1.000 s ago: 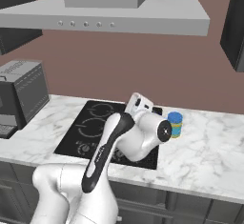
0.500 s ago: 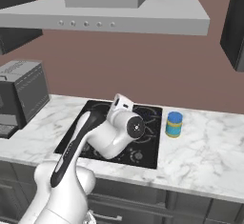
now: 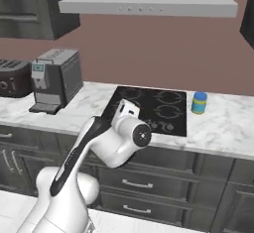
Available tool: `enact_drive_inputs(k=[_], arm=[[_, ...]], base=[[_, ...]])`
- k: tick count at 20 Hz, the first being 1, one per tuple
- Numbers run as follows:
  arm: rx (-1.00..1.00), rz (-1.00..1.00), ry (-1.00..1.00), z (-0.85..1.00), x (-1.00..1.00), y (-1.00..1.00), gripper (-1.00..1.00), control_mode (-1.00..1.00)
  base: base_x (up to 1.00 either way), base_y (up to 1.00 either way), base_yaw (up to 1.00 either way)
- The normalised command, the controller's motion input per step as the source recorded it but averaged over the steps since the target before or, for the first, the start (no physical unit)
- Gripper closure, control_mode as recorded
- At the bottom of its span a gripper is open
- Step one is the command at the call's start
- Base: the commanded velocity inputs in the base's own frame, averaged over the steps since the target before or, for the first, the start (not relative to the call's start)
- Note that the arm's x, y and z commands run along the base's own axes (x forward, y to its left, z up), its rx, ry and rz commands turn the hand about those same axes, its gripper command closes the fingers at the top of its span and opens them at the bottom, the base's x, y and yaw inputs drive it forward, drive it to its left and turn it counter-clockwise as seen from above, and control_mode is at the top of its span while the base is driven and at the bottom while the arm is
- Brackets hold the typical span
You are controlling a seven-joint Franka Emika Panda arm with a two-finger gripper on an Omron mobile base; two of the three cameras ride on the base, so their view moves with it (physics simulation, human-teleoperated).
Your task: Collect the turmeric, mayonnaise, and shaker from the cabinet and place them next to the stove.
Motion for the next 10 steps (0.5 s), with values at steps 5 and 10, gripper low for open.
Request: enact_drive_inputs(k=[5,10], arm=[[0.00,0.00,0.00,0.00,0.00,0.00,-1.00,1.00],[0.00,0.00,0.00,0.00,0.00,0.00,-1.00,1.00]], base=[[-0.63,1.00,0.00],[-0.45,1.00,0.00]])
